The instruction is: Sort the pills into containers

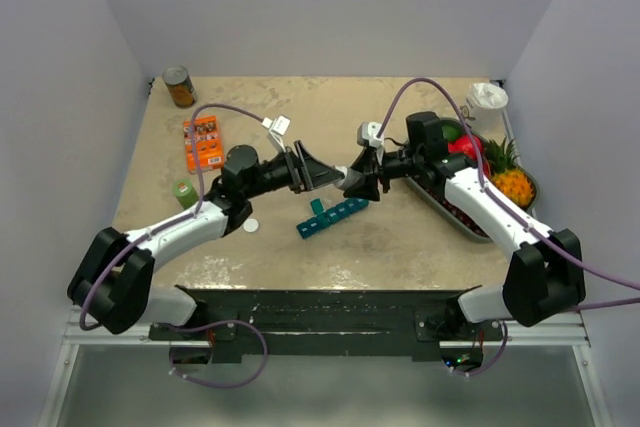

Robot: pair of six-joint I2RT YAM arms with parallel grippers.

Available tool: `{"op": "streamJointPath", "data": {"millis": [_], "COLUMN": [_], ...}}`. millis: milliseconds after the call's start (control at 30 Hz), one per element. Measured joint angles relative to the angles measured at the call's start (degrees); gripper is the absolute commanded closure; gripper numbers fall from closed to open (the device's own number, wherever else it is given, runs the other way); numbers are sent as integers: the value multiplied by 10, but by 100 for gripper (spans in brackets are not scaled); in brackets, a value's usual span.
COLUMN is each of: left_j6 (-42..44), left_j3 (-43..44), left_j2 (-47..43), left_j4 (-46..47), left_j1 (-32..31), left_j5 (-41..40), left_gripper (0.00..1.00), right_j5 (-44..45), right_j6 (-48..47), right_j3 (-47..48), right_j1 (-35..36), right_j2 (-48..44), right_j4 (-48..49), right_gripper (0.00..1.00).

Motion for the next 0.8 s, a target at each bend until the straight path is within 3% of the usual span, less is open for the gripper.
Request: {"op": "streamJointPath", "data": {"millis": [167, 300, 467, 633, 800], "left_j6": [76, 184, 301, 359, 384], "left_j3": [38, 86, 98, 46, 2], "left_j2": [-86, -192, -314, -392, -397], "left_j4": [-104, -224, -336, -386, -426], "left_j1": [38, 69, 71, 71, 71], "left_j5": [-19, -88, -178, -228, -240], "left_gripper": [1, 1, 1, 1, 1], "right_j5": [0, 3, 19, 77, 91], "right_j6": [11, 37, 116, 289, 412], "right_j3": [0, 16, 202, 309, 259], "right_j1": [-10, -21, -103, -198, -158], "right_j2": [0, -1, 25, 15, -66], "right_j4": [1, -6, -34, 129, 222], "right_gripper": [100, 100, 100, 100, 100]}}
